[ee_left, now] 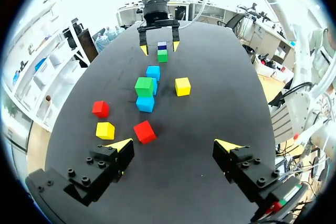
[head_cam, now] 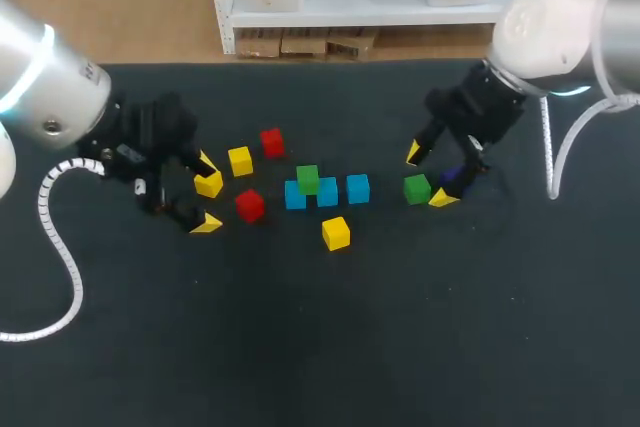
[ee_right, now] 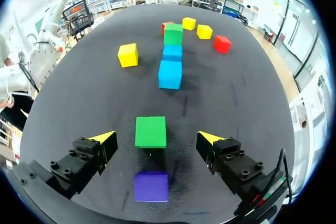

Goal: Place the blue cubes, place green cubes on the blue cubes, place the yellow cubes on the green cubes, then place the red cubes on the yellow cubes, and place purple cube on the red cubes.

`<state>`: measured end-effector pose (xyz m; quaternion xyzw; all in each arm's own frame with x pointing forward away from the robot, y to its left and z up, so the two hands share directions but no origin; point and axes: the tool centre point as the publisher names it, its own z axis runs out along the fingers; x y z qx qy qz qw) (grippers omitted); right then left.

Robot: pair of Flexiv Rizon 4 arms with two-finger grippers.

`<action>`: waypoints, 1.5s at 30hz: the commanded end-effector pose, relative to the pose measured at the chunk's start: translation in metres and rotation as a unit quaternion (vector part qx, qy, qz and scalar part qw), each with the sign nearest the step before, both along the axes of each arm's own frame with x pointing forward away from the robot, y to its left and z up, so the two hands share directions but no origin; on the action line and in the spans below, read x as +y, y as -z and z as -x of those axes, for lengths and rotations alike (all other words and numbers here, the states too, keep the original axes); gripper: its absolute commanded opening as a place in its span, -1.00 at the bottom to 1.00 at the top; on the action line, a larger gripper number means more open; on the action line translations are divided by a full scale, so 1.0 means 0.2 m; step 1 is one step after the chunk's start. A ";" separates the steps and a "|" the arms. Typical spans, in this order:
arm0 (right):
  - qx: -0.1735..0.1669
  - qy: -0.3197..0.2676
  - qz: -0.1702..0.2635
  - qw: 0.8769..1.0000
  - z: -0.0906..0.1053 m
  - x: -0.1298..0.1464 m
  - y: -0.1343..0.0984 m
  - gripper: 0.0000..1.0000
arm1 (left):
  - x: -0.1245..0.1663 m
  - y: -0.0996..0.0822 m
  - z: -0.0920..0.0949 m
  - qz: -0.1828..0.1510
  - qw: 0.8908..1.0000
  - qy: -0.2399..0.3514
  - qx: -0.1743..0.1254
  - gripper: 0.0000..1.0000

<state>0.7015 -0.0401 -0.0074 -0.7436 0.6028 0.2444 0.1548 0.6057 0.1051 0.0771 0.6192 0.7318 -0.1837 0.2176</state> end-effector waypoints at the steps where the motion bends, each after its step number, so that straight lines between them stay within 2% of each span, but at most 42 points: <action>1: -0.001 0.001 -0.002 1.000 0.01 0.00 0.00 1.00 | 0.01 0.01 0.00 0.003 1.000 0.002 -0.002 1.00; 6: -0.002 -0.002 0.001 1.000 0.02 0.00 0.01 0.96 | 0.01 0.01 0.00 0.003 1.000 0.002 -0.002 1.00; 8: -0.002 -0.001 0.002 1.000 0.02 0.00 0.01 0.75 | 0.01 0.01 0.00 0.003 1.000 0.002 -0.002 1.00; 12: -0.002 0.001 0.005 1.000 0.02 0.00 0.00 -0.02 | 0.01 0.01 0.00 0.003 1.000 0.002 -0.002 1.00; 15: -0.002 0.002 0.006 1.000 0.02 0.00 0.01 -0.12 | 0.01 0.01 0.00 0.003 1.000 0.002 -0.002 1.00; 21: -0.002 0.001 0.006 1.000 0.03 0.02 0.01 -0.20 | 0.01 0.01 0.00 0.003 1.000 0.002 -0.002 1.00; 23: -0.002 0.000 0.005 1.000 0.04 0.02 0.00 -0.33 | 0.01 0.01 0.00 0.003 1.000 0.002 -0.002 1.00; 24: -0.002 0.001 0.005 1.000 0.04 0.02 0.00 -0.42 | 0.01 0.01 0.00 0.003 1.000 0.002 -0.002 1.00; 26: -0.003 0.001 0.004 1.000 0.04 0.02 0.00 -1.00 | 0.01 0.01 0.00 0.003 1.000 0.002 -0.002 1.00; 32: -0.006 0.010 0.010 1.000 0.05 0.02 -0.04 -1.00 | 0.01 0.01 0.00 0.003 1.000 0.002 -0.002 1.00; 39: 0.007 0.107 0.015 0.994 0.00 0.05 -0.17 -1.00 | 0.01 0.01 0.00 0.003 1.000 0.002 -0.002 1.00; 45: -0.017 0.144 0.013 0.989 -0.02 0.16 -0.28 -1.00 | 0.01 0.01 0.00 0.003 1.000 0.002 -0.002 1.00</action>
